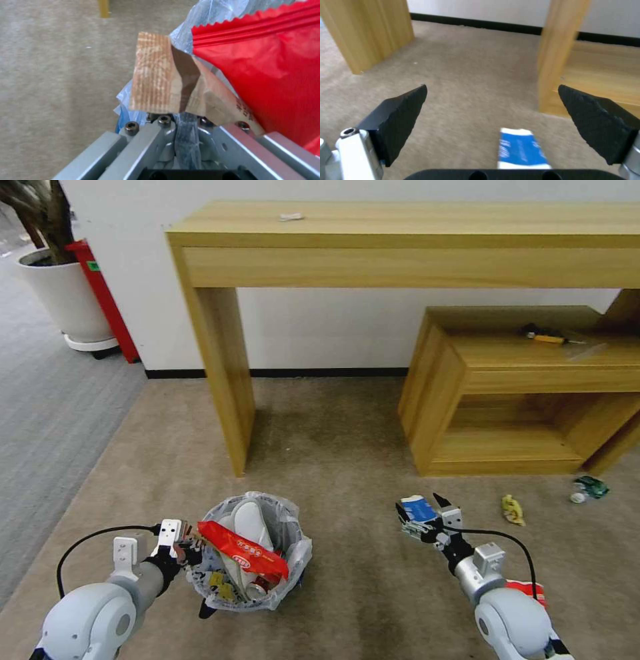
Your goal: Pick up the trash bin and place the garbage on the floor into it.
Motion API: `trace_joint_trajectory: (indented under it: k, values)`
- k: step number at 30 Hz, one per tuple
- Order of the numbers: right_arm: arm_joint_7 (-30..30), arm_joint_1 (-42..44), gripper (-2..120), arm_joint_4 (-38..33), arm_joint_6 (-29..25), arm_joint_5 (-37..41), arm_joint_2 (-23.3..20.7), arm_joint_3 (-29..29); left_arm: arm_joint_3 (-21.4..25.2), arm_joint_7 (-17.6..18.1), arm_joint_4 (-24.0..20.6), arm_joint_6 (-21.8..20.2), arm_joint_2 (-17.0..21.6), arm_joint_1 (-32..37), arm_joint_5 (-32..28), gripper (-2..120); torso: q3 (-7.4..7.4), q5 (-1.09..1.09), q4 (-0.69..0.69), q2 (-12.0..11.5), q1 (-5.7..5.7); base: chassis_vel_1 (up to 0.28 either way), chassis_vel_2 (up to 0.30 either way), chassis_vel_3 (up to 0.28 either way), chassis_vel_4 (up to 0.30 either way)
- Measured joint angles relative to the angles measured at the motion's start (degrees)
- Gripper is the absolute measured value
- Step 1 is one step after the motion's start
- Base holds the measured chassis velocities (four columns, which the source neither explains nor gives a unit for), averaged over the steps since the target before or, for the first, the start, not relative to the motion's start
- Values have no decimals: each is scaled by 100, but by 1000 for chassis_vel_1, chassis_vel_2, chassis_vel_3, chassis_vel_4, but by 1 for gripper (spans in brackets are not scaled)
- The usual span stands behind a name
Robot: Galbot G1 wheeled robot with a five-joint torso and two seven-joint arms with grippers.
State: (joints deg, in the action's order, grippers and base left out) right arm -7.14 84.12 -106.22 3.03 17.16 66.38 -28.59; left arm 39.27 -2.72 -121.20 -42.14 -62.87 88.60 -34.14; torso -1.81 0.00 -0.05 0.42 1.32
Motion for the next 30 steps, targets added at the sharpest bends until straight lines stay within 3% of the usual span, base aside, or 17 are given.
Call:
trace_joint_trajectory:
  k: [13, 19, 22, 26, 30]
  values:
    - [-269, 459, 100, 164, -332, -100, -242, -396, -9, -22, -33, 0, -76, 27, 60, 0, 0, 0, -1, 0, 0, -224, -213, 224, 215]
    - [-837, 715, 100, 326, -607, -197, -582, -681, 9, -60, -43, 0, -60, 61, 87, 0, -1, 5, 0, 0, 0, -123, -159, 144, 133]
    - [-1529, 1064, 100, 710, -840, -504, -1178, -849, 47, -94, -31, 0, -54, 55, 95, 0, 0, -2, 1, -1, 1, -3, -14, 25, 22]
    - [-1761, 1249, 100, 1119, -1022, -834, -1463, -796, 48, -108, -5, 0, -85, 27, 98, 0, 0, -4, 2, 0, 0, 0, 0, 0, 0]
    - [-1841, 1070, 100, 1725, -1115, -1336, -1461, -558, 28, -116, 9, 0, -99, -4, 101, 0, 0, 0, -2, 0, 0, 0, 0, 0, 0]
